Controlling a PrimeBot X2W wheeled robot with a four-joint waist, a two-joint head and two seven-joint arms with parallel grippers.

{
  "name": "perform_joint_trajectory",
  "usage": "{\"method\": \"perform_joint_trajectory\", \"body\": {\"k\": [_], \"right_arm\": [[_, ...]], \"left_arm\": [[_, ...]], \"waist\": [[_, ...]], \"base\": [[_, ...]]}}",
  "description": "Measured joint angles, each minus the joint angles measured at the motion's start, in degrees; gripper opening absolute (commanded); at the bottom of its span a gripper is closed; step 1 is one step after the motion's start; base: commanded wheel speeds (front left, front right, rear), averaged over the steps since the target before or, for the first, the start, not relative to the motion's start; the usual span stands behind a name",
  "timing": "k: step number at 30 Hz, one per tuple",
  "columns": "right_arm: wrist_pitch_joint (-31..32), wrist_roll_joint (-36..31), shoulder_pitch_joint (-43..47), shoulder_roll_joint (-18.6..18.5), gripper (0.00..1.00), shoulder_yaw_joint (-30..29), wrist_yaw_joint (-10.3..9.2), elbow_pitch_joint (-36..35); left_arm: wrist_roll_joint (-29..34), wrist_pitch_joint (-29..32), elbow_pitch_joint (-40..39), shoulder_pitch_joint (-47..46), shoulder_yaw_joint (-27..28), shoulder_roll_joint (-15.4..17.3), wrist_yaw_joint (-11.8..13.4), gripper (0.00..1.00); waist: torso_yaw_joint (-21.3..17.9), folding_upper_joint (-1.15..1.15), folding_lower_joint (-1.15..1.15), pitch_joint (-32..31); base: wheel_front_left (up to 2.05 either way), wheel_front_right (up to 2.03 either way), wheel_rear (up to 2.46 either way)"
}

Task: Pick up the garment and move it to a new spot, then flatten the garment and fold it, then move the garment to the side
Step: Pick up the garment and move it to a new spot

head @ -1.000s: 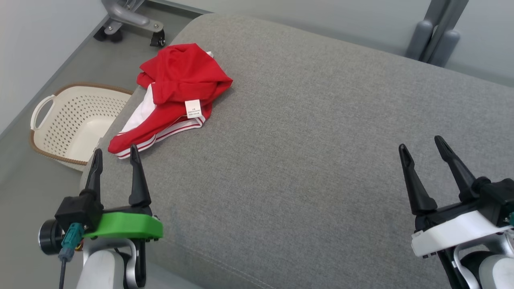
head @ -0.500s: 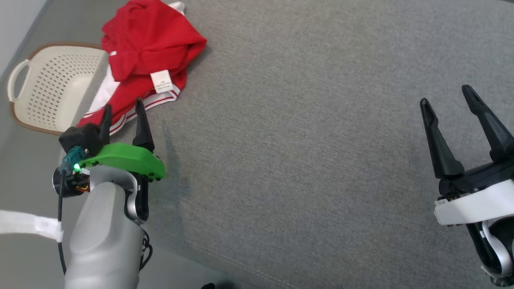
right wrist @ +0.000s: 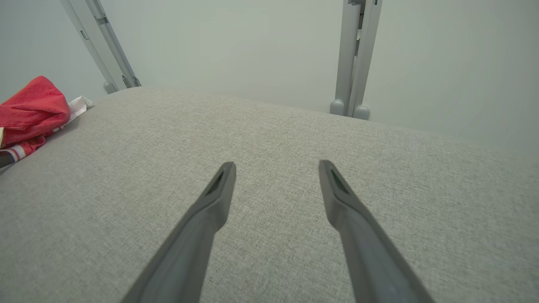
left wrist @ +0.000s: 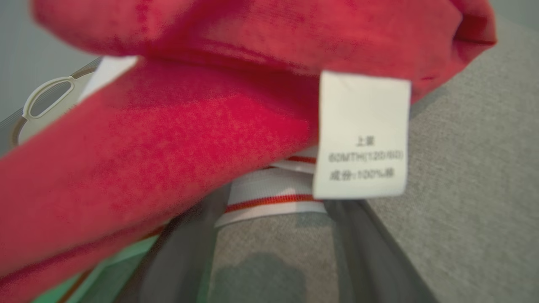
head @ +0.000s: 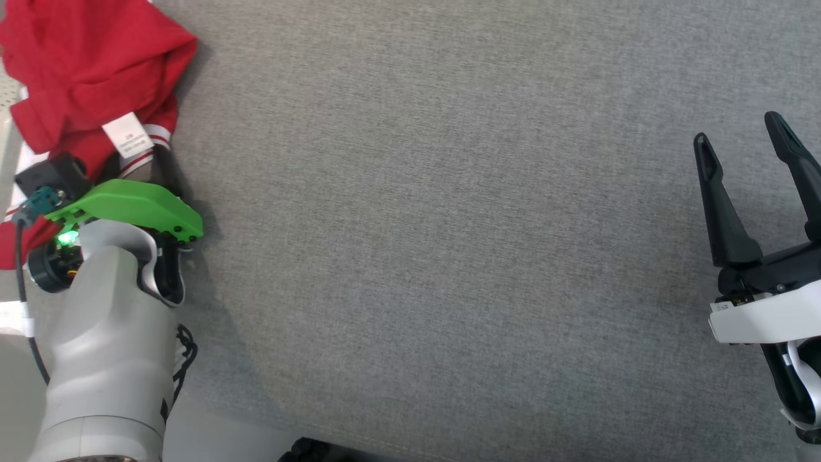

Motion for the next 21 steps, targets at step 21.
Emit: {"method": "perform_joint_trajectory", "body": {"k": [21], "right_arm": [[-5.99,0.0,1.48,5.09,1.0,1.69,0.0,6.82]], "left_arm": [[14.58,0.58,-41.08,22.54,8.58,-1.74,1.43,0.0]], "waist": [[-2.15,0.0,0.0,-10.85]], "base": [[0.0,0.0,0.0]]}}
